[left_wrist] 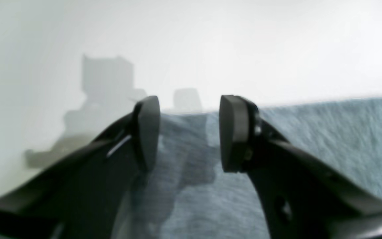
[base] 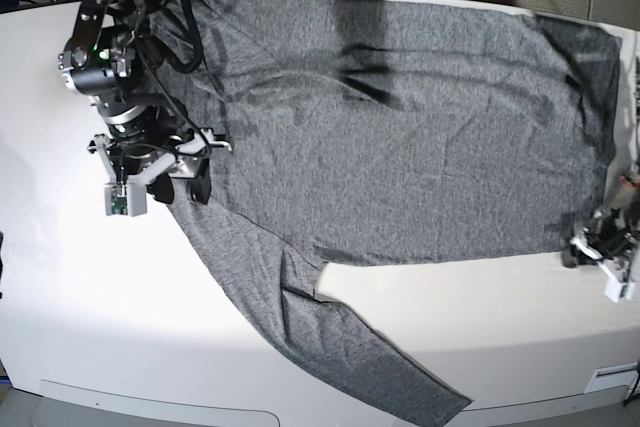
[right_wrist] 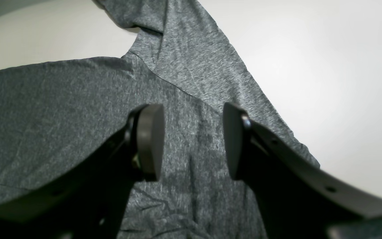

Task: Fold the T-shirt properly
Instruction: 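Adjust the left gripper's grip along the shirt's side edge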

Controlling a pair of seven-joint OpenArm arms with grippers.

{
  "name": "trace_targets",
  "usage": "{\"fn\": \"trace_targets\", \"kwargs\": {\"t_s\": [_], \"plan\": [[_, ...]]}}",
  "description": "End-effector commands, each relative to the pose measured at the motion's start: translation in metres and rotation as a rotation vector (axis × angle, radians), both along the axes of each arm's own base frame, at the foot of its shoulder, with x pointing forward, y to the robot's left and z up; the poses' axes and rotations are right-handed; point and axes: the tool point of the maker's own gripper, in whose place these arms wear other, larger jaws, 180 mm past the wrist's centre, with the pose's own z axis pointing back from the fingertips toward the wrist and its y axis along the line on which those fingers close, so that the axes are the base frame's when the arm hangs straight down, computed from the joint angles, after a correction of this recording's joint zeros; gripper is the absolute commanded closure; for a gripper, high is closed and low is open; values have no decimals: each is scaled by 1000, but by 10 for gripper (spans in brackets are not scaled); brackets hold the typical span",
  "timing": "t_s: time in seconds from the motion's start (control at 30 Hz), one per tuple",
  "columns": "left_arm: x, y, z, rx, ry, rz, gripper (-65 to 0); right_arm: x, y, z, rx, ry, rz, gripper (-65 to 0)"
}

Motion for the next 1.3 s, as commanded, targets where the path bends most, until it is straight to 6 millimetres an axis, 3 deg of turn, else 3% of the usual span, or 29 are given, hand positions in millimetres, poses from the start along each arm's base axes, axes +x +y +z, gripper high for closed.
{"fn": "trace_targets", "kwargs": {"t_s": [0.0,0.3,0.6,1.0,1.27], "plan": [[12,1,15,-8,-44,3,-286,6,2,15,3,-56,7,-290],[-22,-42,-34,-44,161,-67,-286,6,2,15,3,-56,7,-290],[-47,-61,-45,-192,346,-46,-286,7,2,18,5,-72,5,-290],[-37,-50,-33,-178,316,-33,-286,8,2,20,7,-87,4,-290],[-10,-6,12,-130,234,15,-286,8,1,20,7,-86,4,-290]]}}
